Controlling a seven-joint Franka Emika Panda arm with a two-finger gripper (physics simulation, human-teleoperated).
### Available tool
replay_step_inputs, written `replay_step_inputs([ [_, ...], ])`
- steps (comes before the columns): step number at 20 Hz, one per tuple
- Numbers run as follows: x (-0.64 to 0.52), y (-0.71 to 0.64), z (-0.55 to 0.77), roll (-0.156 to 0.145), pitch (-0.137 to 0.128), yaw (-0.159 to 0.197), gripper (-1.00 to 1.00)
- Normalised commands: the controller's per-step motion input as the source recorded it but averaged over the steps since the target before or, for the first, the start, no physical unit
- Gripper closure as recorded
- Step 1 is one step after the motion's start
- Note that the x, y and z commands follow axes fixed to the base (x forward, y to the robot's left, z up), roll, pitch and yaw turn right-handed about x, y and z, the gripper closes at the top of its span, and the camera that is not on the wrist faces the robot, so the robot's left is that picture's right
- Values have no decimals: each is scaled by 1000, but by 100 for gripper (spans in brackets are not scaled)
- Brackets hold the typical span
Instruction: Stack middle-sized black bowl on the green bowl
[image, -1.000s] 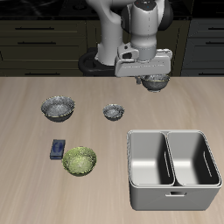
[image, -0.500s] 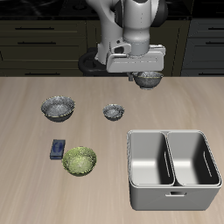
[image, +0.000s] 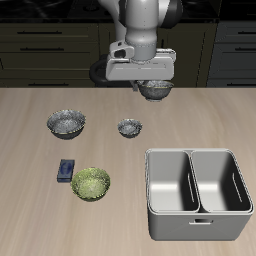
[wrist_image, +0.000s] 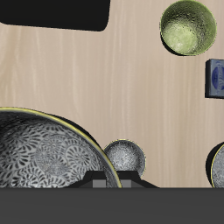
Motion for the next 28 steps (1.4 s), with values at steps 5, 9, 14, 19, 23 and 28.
replay_step_inputs([
  [5, 152, -294, 65, -5, 10, 9, 100],
  [9, 195, -328, 43, -3, 13, -9, 100],
  [14, 223, -330, 92, -21, 6, -9, 100],
  [19, 304, -430, 115, -7, 2, -1, 100],
  [23, 277, -305, 66, -23, 3, -13, 100],
  [28, 325, -363, 131, -26, -24, -17, 100],
])
